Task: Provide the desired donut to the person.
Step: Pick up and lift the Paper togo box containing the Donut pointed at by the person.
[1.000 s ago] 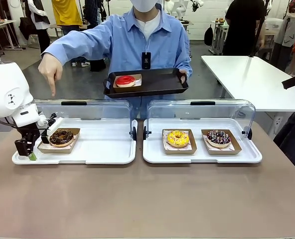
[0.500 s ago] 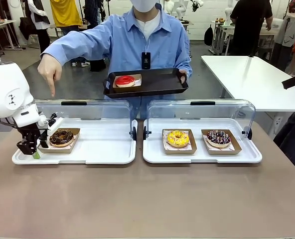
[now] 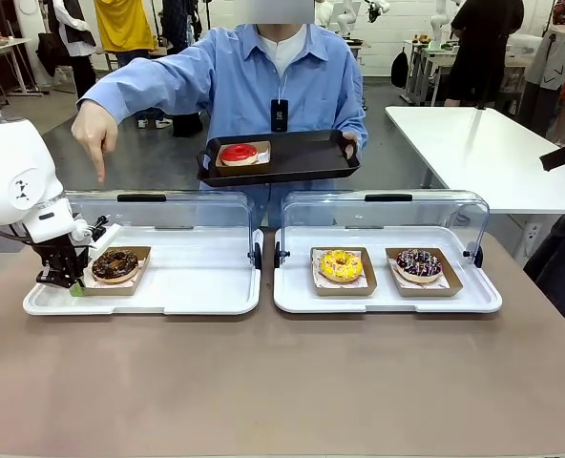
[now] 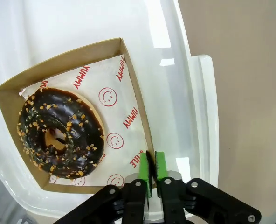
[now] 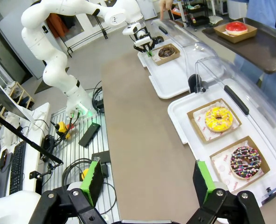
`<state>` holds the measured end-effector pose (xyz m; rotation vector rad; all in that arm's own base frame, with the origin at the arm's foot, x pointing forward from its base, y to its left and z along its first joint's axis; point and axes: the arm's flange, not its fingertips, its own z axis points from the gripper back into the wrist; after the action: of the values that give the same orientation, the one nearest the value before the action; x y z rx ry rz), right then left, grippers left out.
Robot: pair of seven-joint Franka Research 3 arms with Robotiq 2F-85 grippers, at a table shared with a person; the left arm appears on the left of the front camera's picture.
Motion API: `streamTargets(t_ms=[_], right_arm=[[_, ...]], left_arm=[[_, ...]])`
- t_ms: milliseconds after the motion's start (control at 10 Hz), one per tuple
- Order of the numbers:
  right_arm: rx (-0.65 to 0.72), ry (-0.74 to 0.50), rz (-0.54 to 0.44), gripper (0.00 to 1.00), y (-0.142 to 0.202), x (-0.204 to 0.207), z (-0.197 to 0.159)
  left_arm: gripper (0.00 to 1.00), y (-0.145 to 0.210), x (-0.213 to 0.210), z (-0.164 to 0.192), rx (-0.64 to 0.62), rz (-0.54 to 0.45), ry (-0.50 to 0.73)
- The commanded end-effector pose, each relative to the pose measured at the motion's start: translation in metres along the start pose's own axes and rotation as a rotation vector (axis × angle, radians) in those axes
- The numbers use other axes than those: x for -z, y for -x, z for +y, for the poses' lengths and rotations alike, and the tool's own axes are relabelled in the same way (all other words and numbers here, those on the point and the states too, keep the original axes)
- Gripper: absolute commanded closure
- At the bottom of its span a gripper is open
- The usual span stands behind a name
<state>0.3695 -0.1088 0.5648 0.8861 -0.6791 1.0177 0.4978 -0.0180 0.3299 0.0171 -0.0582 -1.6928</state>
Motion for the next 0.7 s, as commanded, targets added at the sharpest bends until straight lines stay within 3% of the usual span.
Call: streamTargets(t_ms=[0,600], right_arm=[[-0.013,-0.011,-0.015,0.00,0.000,0.001,0.000],[-0.013,-0.011,-0.015,0.00,0.000,0.001,0.000]], left_arm=[[1.00,0.000,-0.001,0.002,-0.007,-0.014,-0.013],[1.00,0.001,-0.019,-0.009,0.037,-0.057,0.012]])
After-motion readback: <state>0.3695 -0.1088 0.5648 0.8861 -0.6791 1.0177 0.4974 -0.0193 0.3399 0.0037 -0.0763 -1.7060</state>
